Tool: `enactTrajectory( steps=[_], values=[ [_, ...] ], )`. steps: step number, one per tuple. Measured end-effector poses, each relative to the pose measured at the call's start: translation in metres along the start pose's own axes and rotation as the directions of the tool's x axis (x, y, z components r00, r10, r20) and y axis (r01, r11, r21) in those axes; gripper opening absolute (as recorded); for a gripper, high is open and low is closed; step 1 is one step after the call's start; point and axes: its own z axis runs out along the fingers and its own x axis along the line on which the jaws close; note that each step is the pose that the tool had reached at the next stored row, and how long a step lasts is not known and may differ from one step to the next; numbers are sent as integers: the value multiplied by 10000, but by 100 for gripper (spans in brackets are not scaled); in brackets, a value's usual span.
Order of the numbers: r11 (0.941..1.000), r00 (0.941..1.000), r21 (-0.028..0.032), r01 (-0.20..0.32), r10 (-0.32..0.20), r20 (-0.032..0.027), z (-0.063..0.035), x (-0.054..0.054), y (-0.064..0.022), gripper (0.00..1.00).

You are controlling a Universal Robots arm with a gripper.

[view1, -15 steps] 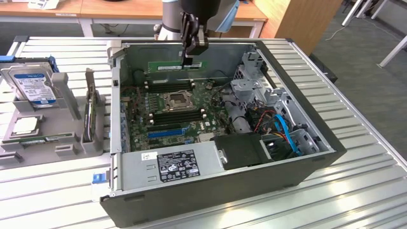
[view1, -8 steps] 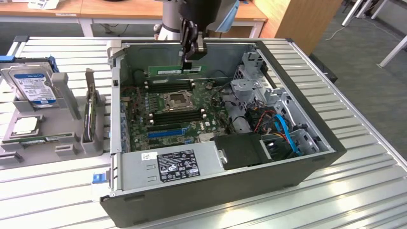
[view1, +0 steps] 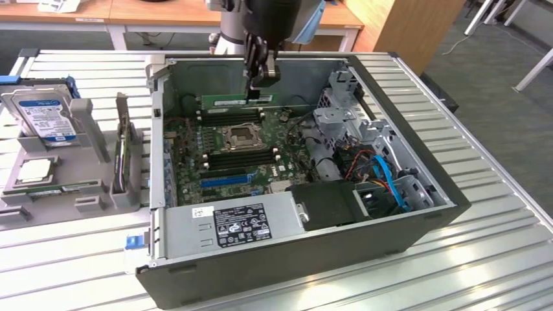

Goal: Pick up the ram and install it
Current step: 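Pick up the ram and move it above insertion slot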

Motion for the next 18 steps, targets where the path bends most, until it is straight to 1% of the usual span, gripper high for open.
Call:
enactTrajectory(
  steps=[7, 13, 18],
  values=[
    [10000, 10000, 0, 3, -3, 39, 115, 6, -9, 11],
    [10000, 10000, 0, 6, -6, 39, 121, 6, -13, 11],
    [10000, 10000, 0, 3, -3, 40, 119, 7, -91, 11]
  ],
)
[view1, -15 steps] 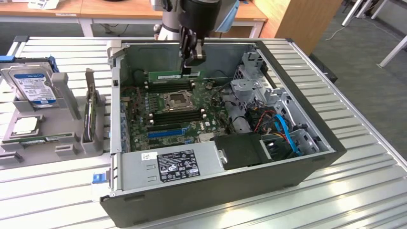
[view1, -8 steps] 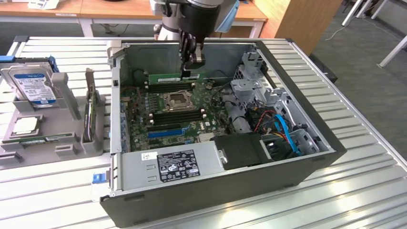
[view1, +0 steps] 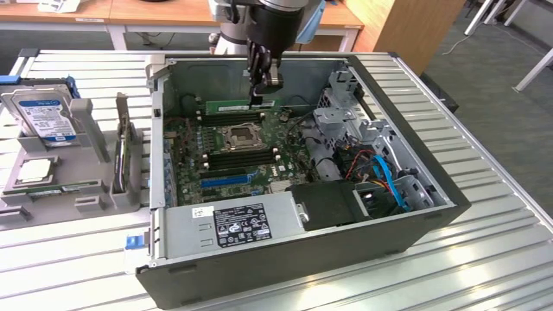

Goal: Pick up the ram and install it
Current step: 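Pick up the ram and move it above insertion slot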

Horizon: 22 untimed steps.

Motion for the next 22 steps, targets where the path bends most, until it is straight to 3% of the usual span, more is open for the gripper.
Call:
enactTrajectory(
  steps=[4, 10, 22],
  values=[
    [10000, 10000, 0, 2, -2, 1, -3, 1, -66, 11],
    [10000, 10000, 1, 2, -2, 3, -2, 9, -68, 11],
    [10000, 10000, 0, 1, -1, 8, -10, 151, -64, 11]
  ],
)
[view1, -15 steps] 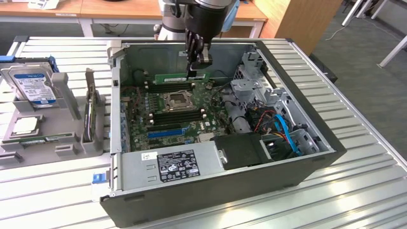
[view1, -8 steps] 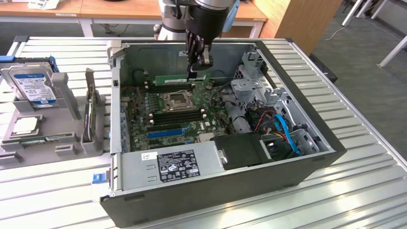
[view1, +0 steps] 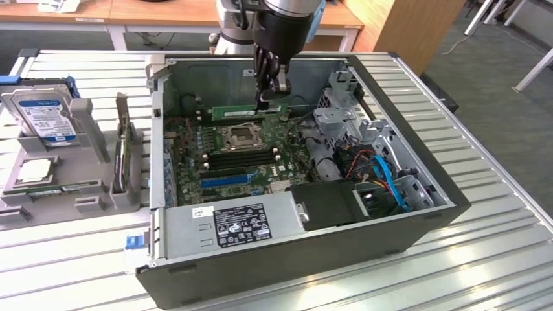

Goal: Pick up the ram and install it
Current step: 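Pick up the ram and move it above insertion slot, then insert the ram into the slot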

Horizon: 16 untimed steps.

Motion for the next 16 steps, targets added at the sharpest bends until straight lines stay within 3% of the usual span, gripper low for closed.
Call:
enactTrajectory(
  steps=[16],
  values=[
    [10000, 10000, 1, 0, 0, 2, 19, 11, -2, 11]
  ],
)
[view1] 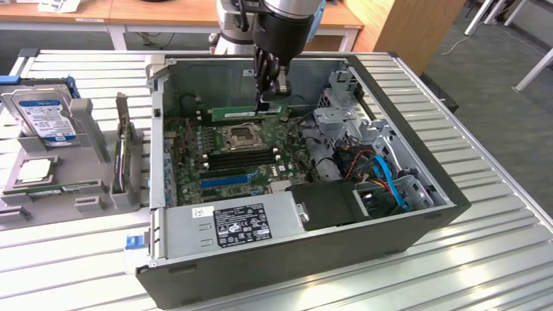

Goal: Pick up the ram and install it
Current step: 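Insert the ram into the slot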

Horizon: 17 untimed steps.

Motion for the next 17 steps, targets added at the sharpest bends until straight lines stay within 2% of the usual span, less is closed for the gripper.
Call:
enactTrajectory(
  steps=[17],
  values=[
    [10000, 10000, -1, 1, -1, -2, 204, 11, -16, 11]
  ],
)
